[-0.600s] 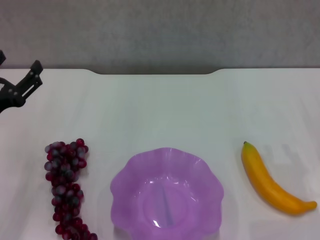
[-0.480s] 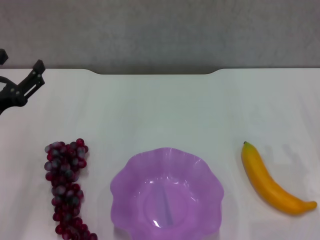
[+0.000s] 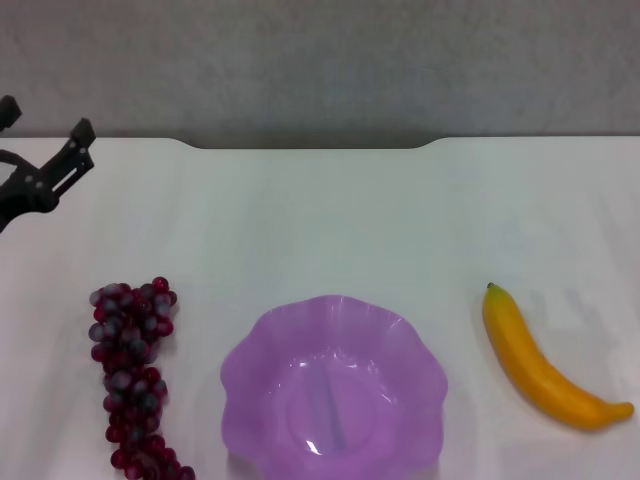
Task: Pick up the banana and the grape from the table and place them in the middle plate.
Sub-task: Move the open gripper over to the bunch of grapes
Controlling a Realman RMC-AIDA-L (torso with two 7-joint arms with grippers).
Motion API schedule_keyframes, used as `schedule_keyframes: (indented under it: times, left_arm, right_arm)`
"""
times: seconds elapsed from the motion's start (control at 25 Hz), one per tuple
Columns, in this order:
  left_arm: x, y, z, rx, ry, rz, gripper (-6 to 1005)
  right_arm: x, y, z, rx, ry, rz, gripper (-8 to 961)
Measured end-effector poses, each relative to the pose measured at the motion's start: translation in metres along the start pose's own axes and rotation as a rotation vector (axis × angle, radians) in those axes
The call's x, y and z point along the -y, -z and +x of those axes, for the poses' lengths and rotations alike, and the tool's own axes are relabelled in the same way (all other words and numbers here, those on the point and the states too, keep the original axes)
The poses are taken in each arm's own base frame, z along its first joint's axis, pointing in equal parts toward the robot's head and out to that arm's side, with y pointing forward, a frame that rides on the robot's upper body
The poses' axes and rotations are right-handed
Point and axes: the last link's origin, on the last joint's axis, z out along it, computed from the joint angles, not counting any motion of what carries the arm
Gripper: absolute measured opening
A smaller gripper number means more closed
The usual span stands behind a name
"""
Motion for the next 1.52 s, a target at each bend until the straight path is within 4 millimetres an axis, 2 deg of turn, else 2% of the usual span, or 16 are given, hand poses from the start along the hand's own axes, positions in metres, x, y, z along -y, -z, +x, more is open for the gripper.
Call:
schedule_keyframes:
  times: [0.2,0.36,0.8,1.16,1.52]
  left_arm:
    - [-0.009,0.0,0.002,0.111,-0.019,-0.01,886]
    - [-0.024,-0.006,0.005,0.238,-0.102,-0.009,886]
    - [-0.058,-0.032,-0.014,0.684,-0.202,-0.034,884]
    - [-0.067,-0.039,-0.016,0.882,-0.169,-0.064,873]
    - [-0.061,-0.048,-0.021,0.953,-0.125,-0.041,845]
  right_arm:
    - [0.001,0.001,0.0,0.001,0.001,0.001,487]
    - [0.001,0.001,0.0,0.0,0.001,0.002,487]
    - [0.001,0.001,-0.001,0.004,-0.001,0.003,486]
    - [0.0,0.001,-0.004,0.028,-0.01,-0.005,486]
    - [-0.001,0.0,-0.005,0.032,-0.011,-0.007,486]
